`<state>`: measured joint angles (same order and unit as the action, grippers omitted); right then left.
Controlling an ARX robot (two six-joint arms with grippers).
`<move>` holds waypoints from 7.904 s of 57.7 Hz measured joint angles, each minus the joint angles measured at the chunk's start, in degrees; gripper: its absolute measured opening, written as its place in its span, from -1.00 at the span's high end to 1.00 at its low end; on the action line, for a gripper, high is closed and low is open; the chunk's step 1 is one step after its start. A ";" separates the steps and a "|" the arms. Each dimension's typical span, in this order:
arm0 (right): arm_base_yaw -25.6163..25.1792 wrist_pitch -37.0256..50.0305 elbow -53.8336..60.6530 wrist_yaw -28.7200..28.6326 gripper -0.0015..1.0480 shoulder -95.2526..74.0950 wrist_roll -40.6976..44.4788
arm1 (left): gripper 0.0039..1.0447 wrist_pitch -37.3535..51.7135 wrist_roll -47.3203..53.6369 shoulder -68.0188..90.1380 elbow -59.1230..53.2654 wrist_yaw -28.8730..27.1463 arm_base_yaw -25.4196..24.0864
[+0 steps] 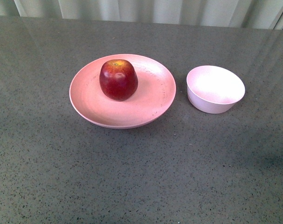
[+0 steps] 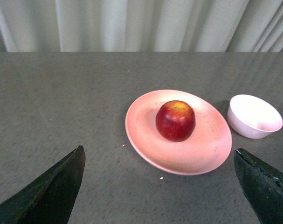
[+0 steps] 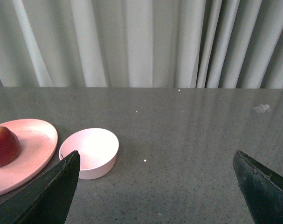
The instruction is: Move apple from plate to bowl
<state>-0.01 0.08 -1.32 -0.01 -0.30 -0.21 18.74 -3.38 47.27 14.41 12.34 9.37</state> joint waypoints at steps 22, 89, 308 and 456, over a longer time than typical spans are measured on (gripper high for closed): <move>0.00 0.00 0.00 0.00 -0.83 0.00 0.00 | -0.84 13.84 -3.34 43.39 17.88 -5.20 9.73; 0.00 0.00 0.00 0.00 -0.83 0.00 0.00 | -0.84 11.41 -2.36 73.07 41.72 -8.72 14.73; 0.00 0.00 0.00 0.00 -0.83 0.00 0.00 | 0.97 44.48 2.73 26.51 -4.59 -19.91 -1.53; 0.00 0.00 0.00 0.00 -0.83 0.02 0.00 | -0.04 -18.75 2.80 -46.38 -13.55 -12.35 -9.18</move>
<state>-0.01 0.08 -1.32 -0.01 -0.27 -0.21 -0.01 -0.58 0.89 0.86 -0.01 0.19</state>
